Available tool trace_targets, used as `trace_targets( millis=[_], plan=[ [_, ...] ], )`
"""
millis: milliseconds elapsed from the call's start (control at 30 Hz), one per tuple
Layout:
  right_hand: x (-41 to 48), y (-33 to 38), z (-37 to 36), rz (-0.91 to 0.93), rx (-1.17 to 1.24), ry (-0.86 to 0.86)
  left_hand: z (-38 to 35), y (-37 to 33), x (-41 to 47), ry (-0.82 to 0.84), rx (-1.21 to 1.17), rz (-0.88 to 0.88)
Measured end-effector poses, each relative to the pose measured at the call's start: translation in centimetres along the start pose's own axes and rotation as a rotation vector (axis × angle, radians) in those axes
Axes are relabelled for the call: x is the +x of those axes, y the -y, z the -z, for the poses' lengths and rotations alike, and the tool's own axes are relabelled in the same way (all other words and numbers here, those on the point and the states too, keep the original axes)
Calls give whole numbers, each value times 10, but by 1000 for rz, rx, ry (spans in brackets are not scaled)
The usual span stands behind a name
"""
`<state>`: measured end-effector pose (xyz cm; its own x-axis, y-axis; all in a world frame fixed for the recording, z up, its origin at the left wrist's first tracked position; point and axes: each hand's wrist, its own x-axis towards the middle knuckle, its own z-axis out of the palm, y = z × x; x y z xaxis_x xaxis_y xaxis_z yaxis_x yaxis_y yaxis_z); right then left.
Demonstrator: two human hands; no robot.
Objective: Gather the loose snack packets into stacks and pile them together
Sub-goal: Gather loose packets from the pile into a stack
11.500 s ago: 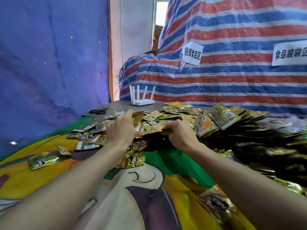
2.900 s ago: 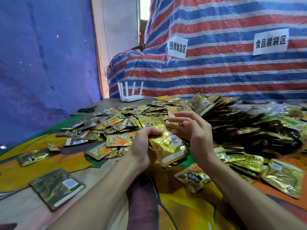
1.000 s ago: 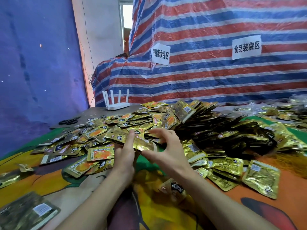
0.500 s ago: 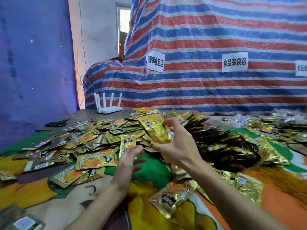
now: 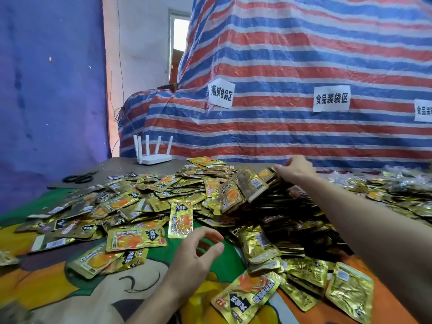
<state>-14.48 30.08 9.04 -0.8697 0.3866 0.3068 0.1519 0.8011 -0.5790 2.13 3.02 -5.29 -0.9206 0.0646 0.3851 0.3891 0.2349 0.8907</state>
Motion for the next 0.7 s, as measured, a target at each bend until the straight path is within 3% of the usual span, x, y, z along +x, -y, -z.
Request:
trace_targets(
  millis=[100, 400, 700],
  plan=[
    [1, -8, -10, -42, -6, 68, 1, 0, 0, -7, 24, -2],
    [5, -17, 4, 31, 141, 38, 1, -2, 0, -17, 61, -31],
    [10, -39, 7, -204, 249, 65, 4, -1, 1, -40, 62, -43]
  ],
)
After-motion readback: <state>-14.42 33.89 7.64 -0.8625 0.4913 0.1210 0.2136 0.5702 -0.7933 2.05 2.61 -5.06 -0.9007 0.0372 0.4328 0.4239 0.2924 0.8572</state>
